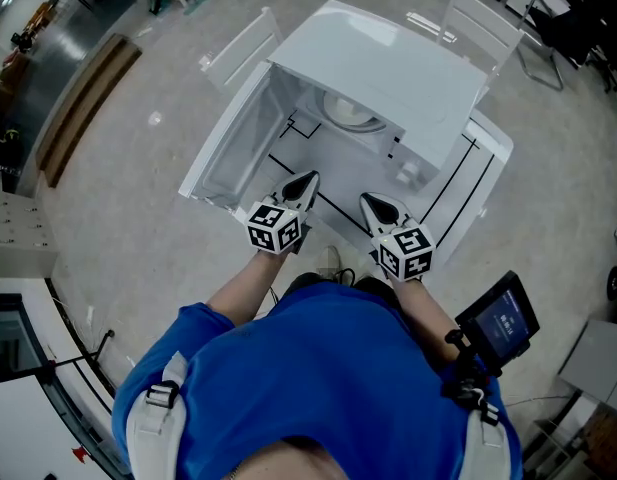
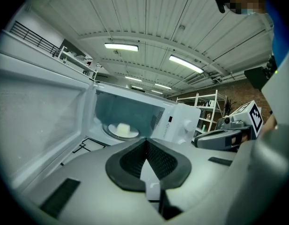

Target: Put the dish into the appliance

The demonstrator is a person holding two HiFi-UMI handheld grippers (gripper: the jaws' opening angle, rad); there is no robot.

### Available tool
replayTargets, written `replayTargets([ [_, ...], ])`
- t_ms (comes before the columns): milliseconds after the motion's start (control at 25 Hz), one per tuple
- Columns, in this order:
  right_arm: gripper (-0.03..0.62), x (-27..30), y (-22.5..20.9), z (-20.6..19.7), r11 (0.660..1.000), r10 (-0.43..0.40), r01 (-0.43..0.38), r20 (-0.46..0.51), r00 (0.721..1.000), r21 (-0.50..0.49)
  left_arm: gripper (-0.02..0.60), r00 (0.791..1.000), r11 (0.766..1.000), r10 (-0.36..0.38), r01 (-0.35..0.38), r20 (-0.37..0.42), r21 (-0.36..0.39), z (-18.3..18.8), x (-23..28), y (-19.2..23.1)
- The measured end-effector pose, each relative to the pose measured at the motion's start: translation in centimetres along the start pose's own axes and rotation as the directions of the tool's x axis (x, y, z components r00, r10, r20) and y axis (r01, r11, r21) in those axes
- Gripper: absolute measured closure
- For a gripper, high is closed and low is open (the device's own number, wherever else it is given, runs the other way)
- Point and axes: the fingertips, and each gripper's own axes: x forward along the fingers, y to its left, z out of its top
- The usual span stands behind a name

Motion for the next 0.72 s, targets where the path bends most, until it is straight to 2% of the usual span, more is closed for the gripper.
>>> replayTargets([
  [440,0.592,-1.0,1.1,-0.9,0.997,0.076,-0.076,0.005,0.997,-0.011,0.574,0.992,0.993,0.118,-0.118,0.040,-0.006,-0.4,-2.7,-0.2],
  [720,0.592,-1.0,3.5,-2.2,0.987,0.160,-0.160,-0.008,0.987,-0.001,0.574,0.966,0.967,0.254,-0.253,0.045,-0.033,-1.5,-7.7,0.9],
])
